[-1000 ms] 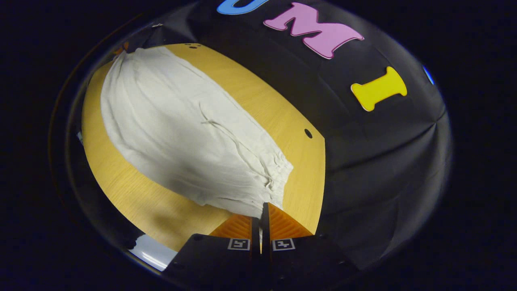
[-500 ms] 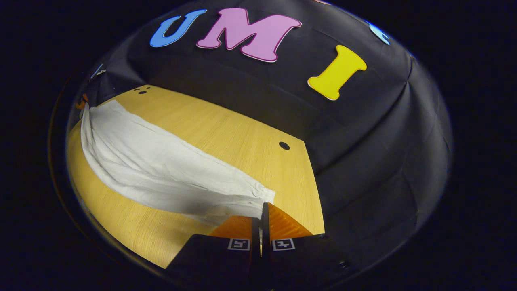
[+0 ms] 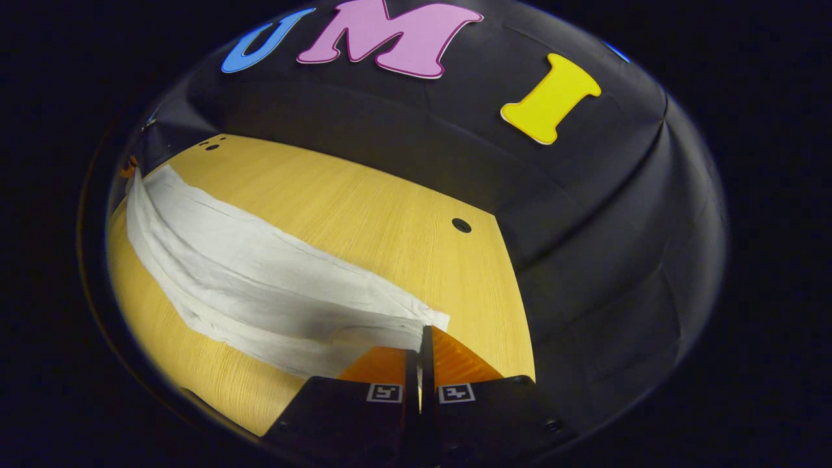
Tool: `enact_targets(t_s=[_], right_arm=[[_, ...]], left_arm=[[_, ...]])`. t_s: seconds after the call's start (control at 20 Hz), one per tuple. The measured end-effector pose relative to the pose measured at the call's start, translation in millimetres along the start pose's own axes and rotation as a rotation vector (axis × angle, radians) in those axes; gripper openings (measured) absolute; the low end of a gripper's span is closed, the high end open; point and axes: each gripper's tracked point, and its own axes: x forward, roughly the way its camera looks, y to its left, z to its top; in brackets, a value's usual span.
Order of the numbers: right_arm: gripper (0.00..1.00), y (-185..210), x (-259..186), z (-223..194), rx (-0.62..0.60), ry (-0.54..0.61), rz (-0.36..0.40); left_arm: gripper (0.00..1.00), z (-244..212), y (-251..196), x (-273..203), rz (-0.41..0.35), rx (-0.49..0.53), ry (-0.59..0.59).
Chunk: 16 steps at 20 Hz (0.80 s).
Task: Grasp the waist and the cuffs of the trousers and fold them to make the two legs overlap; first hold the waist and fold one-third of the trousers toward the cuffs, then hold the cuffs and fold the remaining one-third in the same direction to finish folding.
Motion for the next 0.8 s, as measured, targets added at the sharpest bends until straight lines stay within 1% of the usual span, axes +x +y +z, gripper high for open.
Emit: enact_targets(t_s=[0.25, 0.55, 0.7, 0.75, 0.8], right_arm=[[0.05, 2, 25, -6, 0.043, 0.059, 0.009], [0.05, 10, 72, -15, 0.198, 0.161, 0.016], [0.05, 16, 93, -21, 0.212, 0.202, 0.016], [0.05, 18, 98, -22, 0.199, 0.21, 0.015], [0.05, 22, 102, -26, 0.181, 0.222, 0.019]], left_arm=[[0.05, 10, 2, 33, -0.005, -0.019, 0.039], [0.05, 24, 0, 71, -0.016, -0.013, 0.08], [0.05, 14, -7, 92, -0.038, 0.03, 0.142], [0.05, 15, -6, 95, -0.027, 0.041, 0.15], [0.06, 20, -6, 98, -0.026, 0.049, 0.123]])
